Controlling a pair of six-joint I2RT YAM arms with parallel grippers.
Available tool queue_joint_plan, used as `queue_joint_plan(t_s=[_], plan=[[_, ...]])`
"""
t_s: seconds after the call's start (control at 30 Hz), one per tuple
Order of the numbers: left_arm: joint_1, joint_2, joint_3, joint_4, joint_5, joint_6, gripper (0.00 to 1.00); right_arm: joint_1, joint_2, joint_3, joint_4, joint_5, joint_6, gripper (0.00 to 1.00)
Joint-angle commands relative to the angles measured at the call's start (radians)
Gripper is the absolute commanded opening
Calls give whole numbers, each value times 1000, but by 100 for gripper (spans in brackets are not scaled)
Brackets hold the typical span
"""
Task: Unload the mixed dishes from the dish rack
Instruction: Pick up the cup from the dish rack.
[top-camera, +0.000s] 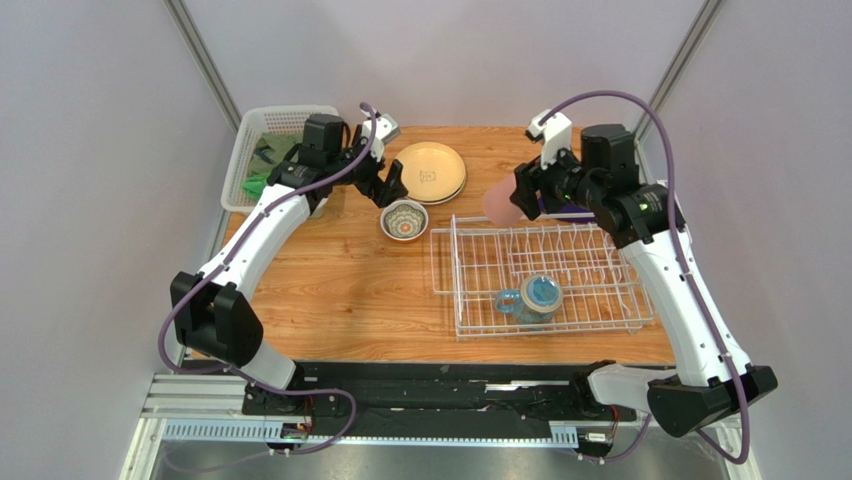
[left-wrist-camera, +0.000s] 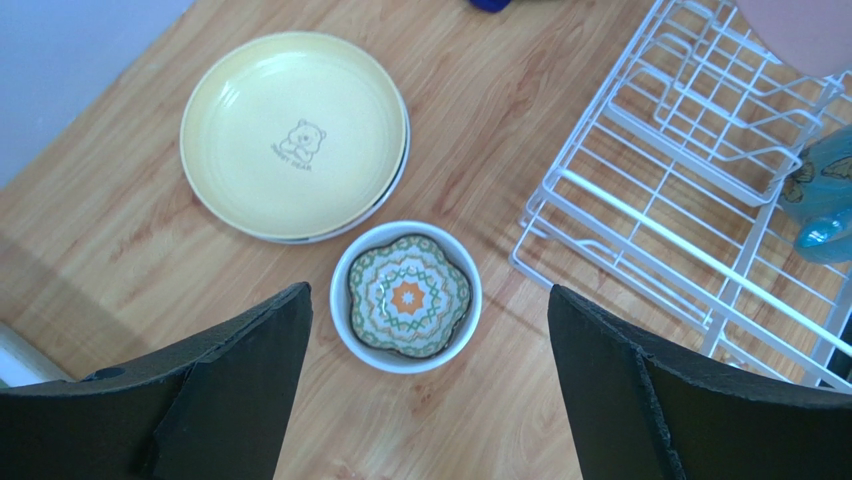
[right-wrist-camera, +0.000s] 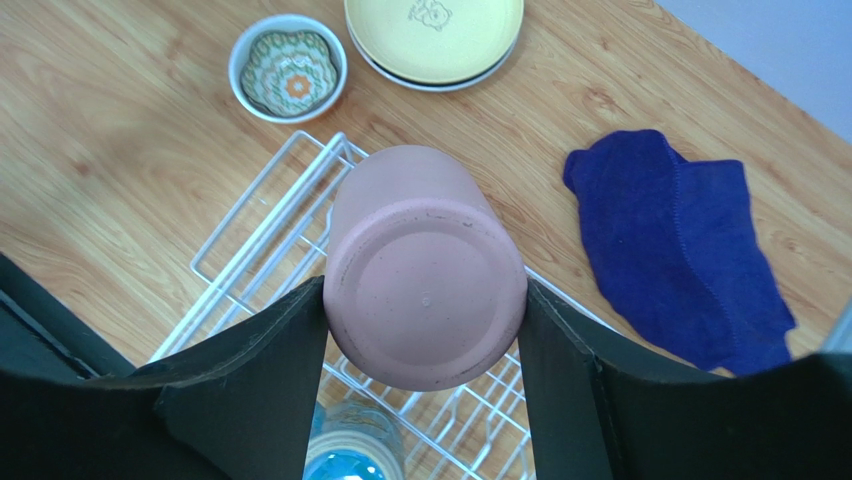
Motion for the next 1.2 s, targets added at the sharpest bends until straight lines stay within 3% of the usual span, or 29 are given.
queue_joint_plan(t_s=[0.0,0.23,0.4,0.63,0.73,1.17], plan=[[-3,-78,-70,222,122,-36,95,-125,-44,13,100,-286,164,12],[-17,-153,-209,469,213,-149,95,-291,-78,-143,398,-658,452,10],[-35,-227,-367,748,214,-263,95,-313,-80,-263,626,-845,658,10],[-90,-274,-490,1007,196,-332,93,-327,-63,-377,995,-947,941,10],[-99,-273,-535,1126,207,-390,92,-331,-44,-385,1072,-974,1021,10],[-152,-265,-559,1252,240,-492,88,-333,-6,-406,1177,-1000,1126,11]])
